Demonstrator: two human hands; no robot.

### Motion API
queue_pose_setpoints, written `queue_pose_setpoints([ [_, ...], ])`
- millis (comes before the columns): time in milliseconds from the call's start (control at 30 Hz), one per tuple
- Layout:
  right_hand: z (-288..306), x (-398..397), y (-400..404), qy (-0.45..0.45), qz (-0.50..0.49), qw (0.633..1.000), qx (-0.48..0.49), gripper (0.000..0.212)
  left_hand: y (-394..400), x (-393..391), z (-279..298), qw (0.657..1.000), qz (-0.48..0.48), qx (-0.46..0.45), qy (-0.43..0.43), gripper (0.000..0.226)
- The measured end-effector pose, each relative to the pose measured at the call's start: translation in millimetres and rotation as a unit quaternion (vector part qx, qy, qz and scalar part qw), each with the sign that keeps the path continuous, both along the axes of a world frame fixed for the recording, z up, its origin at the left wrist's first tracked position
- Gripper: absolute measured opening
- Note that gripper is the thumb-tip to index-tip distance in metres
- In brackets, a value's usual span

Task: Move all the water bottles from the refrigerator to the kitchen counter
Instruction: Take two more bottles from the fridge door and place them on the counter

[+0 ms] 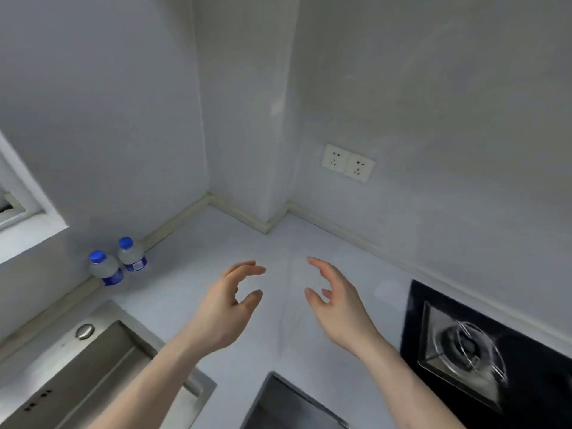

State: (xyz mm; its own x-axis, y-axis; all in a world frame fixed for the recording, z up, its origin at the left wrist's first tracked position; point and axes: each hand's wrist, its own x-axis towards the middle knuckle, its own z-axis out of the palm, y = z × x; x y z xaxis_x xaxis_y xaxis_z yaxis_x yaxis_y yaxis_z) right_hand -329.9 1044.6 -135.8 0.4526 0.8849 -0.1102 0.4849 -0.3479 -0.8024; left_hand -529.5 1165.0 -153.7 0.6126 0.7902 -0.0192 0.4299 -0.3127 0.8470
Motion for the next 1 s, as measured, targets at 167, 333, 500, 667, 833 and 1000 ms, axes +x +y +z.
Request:
queue_pose_setpoints([
  [167,30,49,-159,-0.052,-0.112,0.992,0.024,0.055,-95,94,29,0.988,-0.149,0.034,-0.027,0.033],
  [333,49,67,-337,-0.058,-0.244,0.968,0.024,0.054,-228,174,60,0.952,-0.300,0.032,-0.050,0.035],
  [500,63,62,-498,-0.069,-0.366,0.928,0.025,0.054,-371,226,88,0.895,-0.435,0.060,-0.075,0.036],
  [667,70,42,-632,-0.105,-0.471,0.875,0.033,0.052,-513,259,105,0.820,-0.556,0.092,-0.100,0.037],
  [833,75,8,-738,-0.126,-0.568,0.813,0.024,0.053,-633,279,116,0.754,-0.641,0.090,-0.110,0.035],
  [1000,82,-36,-820,-0.131,-0.671,0.729,0.033,0.052,-737,293,122,0.678,-0.721,0.087,-0.114,0.032],
])
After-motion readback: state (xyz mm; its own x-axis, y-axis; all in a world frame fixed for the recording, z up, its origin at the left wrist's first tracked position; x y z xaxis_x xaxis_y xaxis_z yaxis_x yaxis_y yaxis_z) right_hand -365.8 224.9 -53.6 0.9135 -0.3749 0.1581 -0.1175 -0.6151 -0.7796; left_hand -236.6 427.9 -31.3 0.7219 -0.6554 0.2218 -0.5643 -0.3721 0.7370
